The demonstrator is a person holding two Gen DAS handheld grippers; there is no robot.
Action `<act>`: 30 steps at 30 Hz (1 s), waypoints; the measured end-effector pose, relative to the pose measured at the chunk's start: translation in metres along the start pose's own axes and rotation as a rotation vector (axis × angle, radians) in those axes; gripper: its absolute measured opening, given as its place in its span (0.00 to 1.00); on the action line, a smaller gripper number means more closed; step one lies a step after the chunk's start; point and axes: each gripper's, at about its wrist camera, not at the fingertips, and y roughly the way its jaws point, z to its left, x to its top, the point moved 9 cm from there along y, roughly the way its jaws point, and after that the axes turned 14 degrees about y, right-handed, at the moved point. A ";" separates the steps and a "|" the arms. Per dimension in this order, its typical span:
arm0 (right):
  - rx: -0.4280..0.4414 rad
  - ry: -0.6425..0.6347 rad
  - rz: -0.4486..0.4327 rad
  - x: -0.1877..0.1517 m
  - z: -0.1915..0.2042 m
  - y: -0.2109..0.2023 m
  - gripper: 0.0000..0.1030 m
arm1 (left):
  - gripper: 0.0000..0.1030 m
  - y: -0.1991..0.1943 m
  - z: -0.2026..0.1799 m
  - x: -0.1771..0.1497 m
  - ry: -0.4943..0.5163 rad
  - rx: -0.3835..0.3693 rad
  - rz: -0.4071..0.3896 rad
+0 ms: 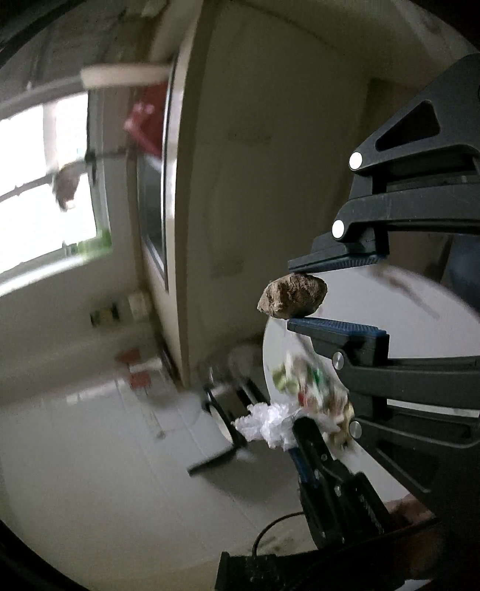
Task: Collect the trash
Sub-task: 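Carry the paper ball and plastic wrap over the floor bin and open both tools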
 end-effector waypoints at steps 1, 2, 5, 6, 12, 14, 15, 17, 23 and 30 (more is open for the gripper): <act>-0.016 0.014 -0.004 0.002 -0.012 -0.001 0.22 | 0.13 0.010 -0.011 0.004 0.013 -0.022 0.005; -0.036 0.027 -0.009 0.004 -0.025 -0.002 0.22 | 0.13 0.021 -0.018 0.008 0.025 -0.042 0.014; -0.092 0.078 -0.005 0.004 -0.072 -0.005 0.22 | 0.13 0.059 -0.043 0.014 0.056 -0.103 0.056; -0.106 0.094 0.000 0.003 -0.086 -0.004 0.22 | 0.13 0.076 -0.053 0.015 0.066 -0.128 0.081; -0.185 0.226 0.093 -0.032 -0.181 0.020 0.22 | 0.13 0.164 -0.095 -0.006 0.097 -0.250 0.257; -0.201 0.277 0.145 -0.051 -0.213 0.035 0.22 | 0.13 0.196 -0.103 -0.018 0.091 -0.280 0.330; -0.204 0.300 0.170 -0.061 -0.225 0.042 0.22 | 0.13 0.208 -0.105 -0.019 0.088 -0.289 0.356; -0.216 0.334 0.218 -0.078 -0.245 0.058 0.22 | 0.13 0.237 -0.109 -0.032 0.073 -0.305 0.432; -0.224 0.425 0.332 -0.124 -0.286 0.097 0.22 | 0.15 0.307 -0.108 -0.051 0.068 -0.316 0.585; -0.251 0.486 0.409 -0.154 -0.313 0.123 0.25 | 0.50 0.352 -0.108 -0.060 0.081 -0.286 0.669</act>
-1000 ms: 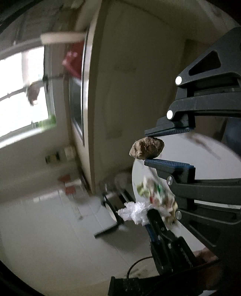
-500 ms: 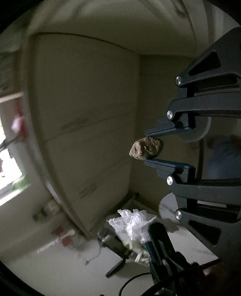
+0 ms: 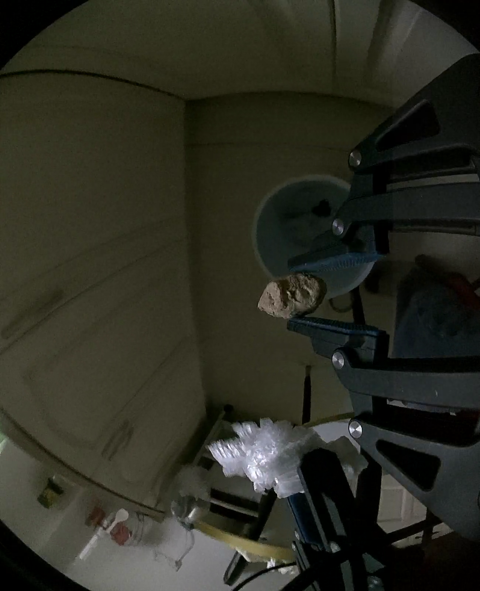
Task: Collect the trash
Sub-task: 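Carry the paper ball and plastic wrap over the floor bin and open both tools, then return both tools to the table above the remaining trash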
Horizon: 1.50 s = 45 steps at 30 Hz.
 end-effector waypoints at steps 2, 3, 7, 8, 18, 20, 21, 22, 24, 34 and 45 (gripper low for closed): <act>-0.013 0.011 0.007 0.003 -0.005 0.007 0.40 | 0.66 0.003 0.011 0.006 -0.019 0.041 -0.001; -0.020 0.020 0.009 0.003 -0.009 0.010 0.52 | 0.68 0.004 0.016 0.010 -0.024 0.048 -0.008; -0.031 0.042 0.006 0.004 -0.014 0.010 0.57 | 0.71 0.005 0.026 0.014 -0.034 0.071 -0.014; -0.033 0.046 0.005 0.003 -0.014 0.009 0.62 | 0.72 0.003 0.025 0.012 -0.035 0.077 -0.019; -0.071 0.106 -0.061 0.004 -0.016 -0.014 1.00 | 0.79 -0.026 0.024 0.007 -0.044 0.121 -0.134; -0.065 0.110 -0.083 0.005 -0.011 -0.025 1.00 | 0.79 -0.037 0.018 0.005 -0.052 0.122 -0.169; -0.058 0.110 -0.097 0.005 -0.006 -0.032 1.00 | 0.79 -0.046 0.017 0.003 -0.054 0.120 -0.190; -0.051 0.108 -0.118 0.006 -0.001 -0.042 1.00 | 0.80 -0.056 0.017 0.003 -0.054 0.122 -0.214; -0.042 0.104 -0.152 0.007 0.010 -0.058 1.00 | 0.81 -0.074 0.017 0.005 -0.050 0.132 -0.256; 0.044 -0.008 -0.322 -0.005 0.098 -0.152 1.00 | 0.88 -0.181 0.046 -0.037 -0.092 0.267 -0.474; 0.147 -0.241 -0.422 -0.061 0.247 -0.212 1.00 | 0.94 -0.301 0.067 -0.185 -0.240 0.444 -0.666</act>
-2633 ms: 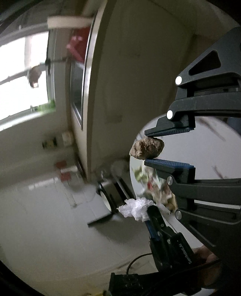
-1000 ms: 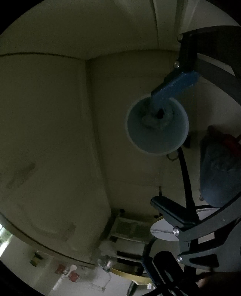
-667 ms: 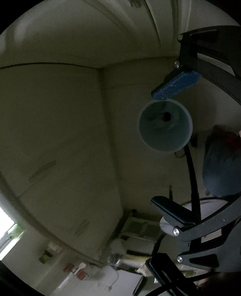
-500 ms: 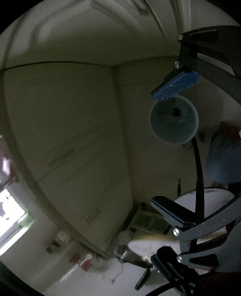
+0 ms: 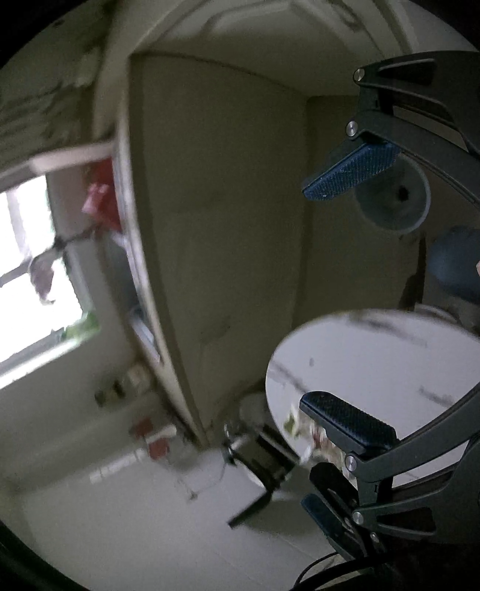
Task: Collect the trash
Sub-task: 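Return both tools to the table above the remaining trash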
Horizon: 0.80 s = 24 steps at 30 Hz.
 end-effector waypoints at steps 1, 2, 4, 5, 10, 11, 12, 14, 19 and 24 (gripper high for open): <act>0.014 -0.026 -0.007 -0.002 0.018 -0.004 1.00 | 0.94 -0.013 0.007 -0.009 -0.012 0.018 -0.013; 0.025 -0.048 -0.010 -0.004 0.033 -0.005 1.00 | 0.95 -0.025 0.016 -0.013 -0.027 0.040 -0.024; 0.050 -0.086 -0.016 -0.011 0.061 -0.010 1.00 | 0.98 -0.053 0.031 -0.026 -0.055 0.078 -0.045; 0.059 -0.100 -0.020 -0.013 0.071 -0.011 1.00 | 0.99 -0.068 0.039 -0.036 -0.066 0.097 -0.054; 0.113 -0.196 -0.042 -0.030 0.132 -0.028 1.00 | 0.99 -0.136 0.060 -0.082 -0.122 0.188 -0.079; 0.123 -0.219 -0.048 -0.034 0.148 -0.029 1.00 | 0.99 -0.147 0.066 -0.087 -0.133 0.197 -0.082; 0.133 -0.232 -0.050 -0.037 0.158 -0.032 1.00 | 0.99 -0.158 0.073 -0.093 -0.147 0.214 -0.087; 0.155 -0.262 -0.054 -0.046 0.178 -0.036 1.00 | 0.99 -0.177 0.081 -0.099 -0.166 0.246 -0.097; 0.195 -0.351 -0.068 -0.067 0.224 -0.042 1.00 | 0.99 -0.216 0.106 -0.123 -0.222 0.342 -0.110; 0.219 -0.422 -0.083 -0.089 0.259 -0.042 1.00 | 0.99 -0.242 0.115 -0.147 -0.262 0.384 -0.103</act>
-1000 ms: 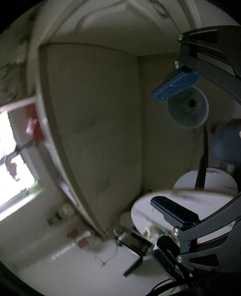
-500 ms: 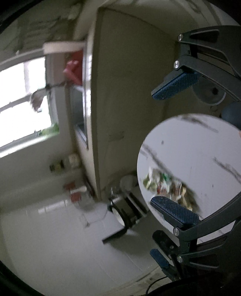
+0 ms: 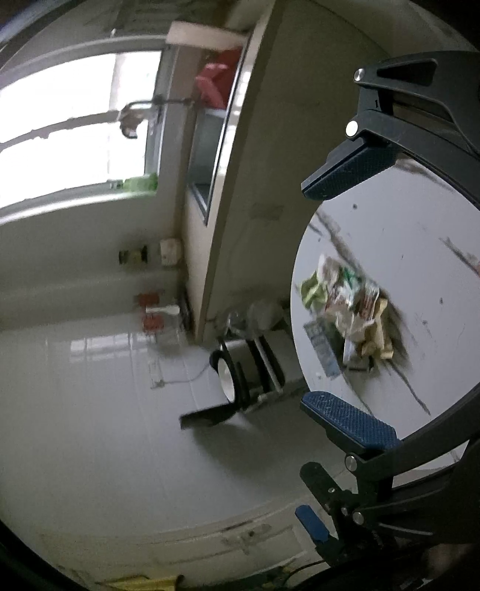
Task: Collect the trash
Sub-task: 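Return both tools to the table above the remaining trash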
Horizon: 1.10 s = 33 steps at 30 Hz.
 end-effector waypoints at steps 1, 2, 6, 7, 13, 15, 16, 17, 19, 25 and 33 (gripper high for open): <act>0.004 -0.008 0.001 -0.002 0.005 0.001 1.00 | 0.99 -0.004 0.003 -0.001 -0.002 0.007 0.002; 0.009 -0.016 0.002 -0.004 0.010 0.002 1.00 | 0.99 -0.009 0.005 -0.007 -0.005 0.018 0.006; 0.007 -0.037 0.014 -0.016 0.021 0.009 1.00 | 0.99 -0.015 0.010 -0.013 -0.015 0.033 0.027; 0.007 -0.036 0.021 -0.019 0.022 0.012 1.00 | 0.99 -0.015 0.011 -0.016 -0.018 0.036 0.036; -0.011 -0.033 0.051 -0.030 0.017 0.027 1.00 | 0.99 -0.003 0.012 -0.019 -0.031 0.028 0.079; -0.023 -0.033 0.062 -0.032 0.013 0.034 1.00 | 0.99 0.007 0.013 -0.017 -0.031 0.025 0.095; -0.029 -0.036 0.071 -0.034 0.011 0.039 1.00 | 0.99 0.012 0.012 -0.017 -0.032 0.024 0.102; -0.037 -0.038 0.084 -0.037 0.008 0.045 1.00 | 0.99 0.017 0.011 -0.018 -0.032 0.019 0.113; -0.051 -0.043 0.136 -0.049 -0.001 0.063 1.00 | 0.99 0.031 0.011 -0.019 -0.034 0.012 0.135; -0.064 -0.066 0.287 -0.095 -0.015 0.115 0.99 | 0.99 0.076 0.006 -0.031 -0.044 -0.014 0.219; -0.070 -0.041 0.466 -0.155 -0.024 0.171 0.93 | 0.99 0.127 0.018 -0.043 -0.067 -0.027 0.315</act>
